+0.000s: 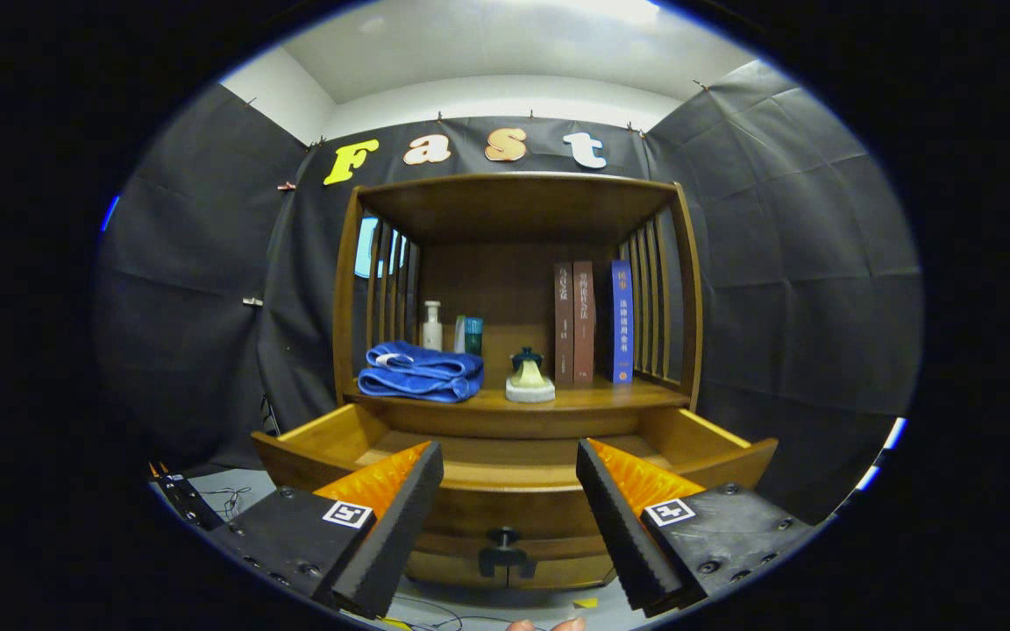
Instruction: Pull open the drawer, take out the items inside it, and place them on the countertop above the cabinet.
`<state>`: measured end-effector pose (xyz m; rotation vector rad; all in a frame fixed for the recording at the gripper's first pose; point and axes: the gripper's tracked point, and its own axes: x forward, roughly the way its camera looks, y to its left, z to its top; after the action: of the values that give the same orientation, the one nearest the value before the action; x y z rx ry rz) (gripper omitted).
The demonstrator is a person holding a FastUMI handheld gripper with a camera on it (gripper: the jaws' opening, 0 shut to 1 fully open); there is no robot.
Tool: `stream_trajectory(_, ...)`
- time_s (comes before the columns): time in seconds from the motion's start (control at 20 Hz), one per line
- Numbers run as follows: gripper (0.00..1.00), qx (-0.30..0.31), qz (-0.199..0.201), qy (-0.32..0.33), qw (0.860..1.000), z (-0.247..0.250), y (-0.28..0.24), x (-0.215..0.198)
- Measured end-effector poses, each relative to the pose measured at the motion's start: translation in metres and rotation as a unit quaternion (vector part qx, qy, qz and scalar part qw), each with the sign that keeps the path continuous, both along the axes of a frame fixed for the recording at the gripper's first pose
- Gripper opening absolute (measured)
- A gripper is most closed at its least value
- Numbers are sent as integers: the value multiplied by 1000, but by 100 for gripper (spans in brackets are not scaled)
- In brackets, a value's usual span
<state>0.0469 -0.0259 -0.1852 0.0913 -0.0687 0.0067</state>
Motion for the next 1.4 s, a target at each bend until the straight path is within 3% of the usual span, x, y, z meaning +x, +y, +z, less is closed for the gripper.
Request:
stream_trajectory(0.55,97,-8,-12,47,999,-78,11,20)
stream_trajectory(0.75,97,-14,-30,48,998,-85,9,35)
stream_trajectory(1.4,97,-40,-32,18,999,-72,15,51)
